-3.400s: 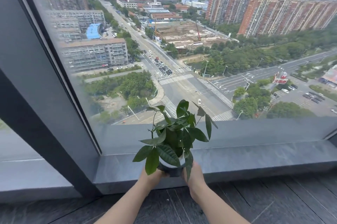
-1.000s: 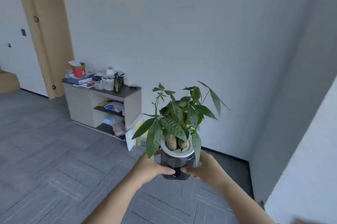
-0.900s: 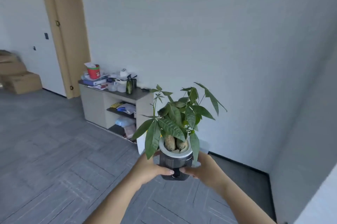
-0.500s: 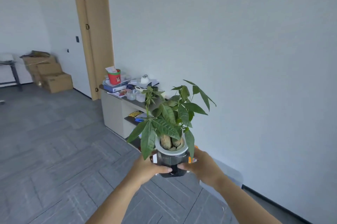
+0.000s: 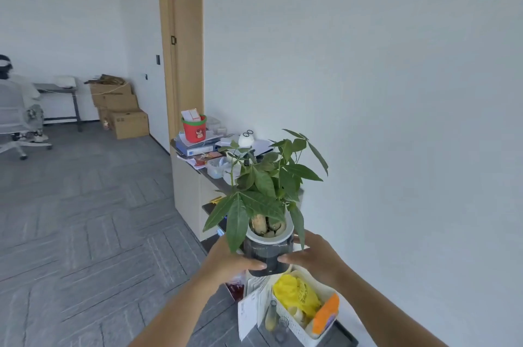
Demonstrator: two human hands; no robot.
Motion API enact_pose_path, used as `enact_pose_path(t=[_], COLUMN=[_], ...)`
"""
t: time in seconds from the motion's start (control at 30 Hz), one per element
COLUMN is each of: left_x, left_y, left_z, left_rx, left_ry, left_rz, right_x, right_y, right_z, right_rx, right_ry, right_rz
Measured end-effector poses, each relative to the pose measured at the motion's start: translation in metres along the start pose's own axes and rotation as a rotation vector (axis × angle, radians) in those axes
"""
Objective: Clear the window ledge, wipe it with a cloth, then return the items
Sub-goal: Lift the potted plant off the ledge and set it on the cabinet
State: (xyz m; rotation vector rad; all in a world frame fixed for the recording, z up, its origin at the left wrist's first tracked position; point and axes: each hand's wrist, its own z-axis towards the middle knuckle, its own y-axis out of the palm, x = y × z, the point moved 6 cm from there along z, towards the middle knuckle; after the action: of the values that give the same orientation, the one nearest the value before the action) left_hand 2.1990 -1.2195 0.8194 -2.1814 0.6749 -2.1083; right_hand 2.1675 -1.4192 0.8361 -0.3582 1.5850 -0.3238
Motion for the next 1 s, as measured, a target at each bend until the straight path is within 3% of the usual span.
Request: enact_pose_path(t=[0.33,0.57,0.8,1.0], left_x=[0.006,-0.039,-0.127,-0.176], left_y=[0.0,0.013,0.041,0.054], left_z=[0.279,0.451,0.54,0.574], left_rx=[0.273,0.27,0.26,0.278], left_ry=[0.073,0.006,-0.199,-0.272], left_rz=[0.125,0.178,0.178,0.232], right_x=[0.033,0.1,0.199,0.25], right_y=[-0.056,-0.057,-0.025,-0.006], right_z=[0.286,0.466,0.565,0.604], right_rx=[0.094,0.005,-0.15,-0.193], right_ry=[-0.067,0.025,0.269,0.344], right_rz=[-0.127,-0.117,-0.032,0.024])
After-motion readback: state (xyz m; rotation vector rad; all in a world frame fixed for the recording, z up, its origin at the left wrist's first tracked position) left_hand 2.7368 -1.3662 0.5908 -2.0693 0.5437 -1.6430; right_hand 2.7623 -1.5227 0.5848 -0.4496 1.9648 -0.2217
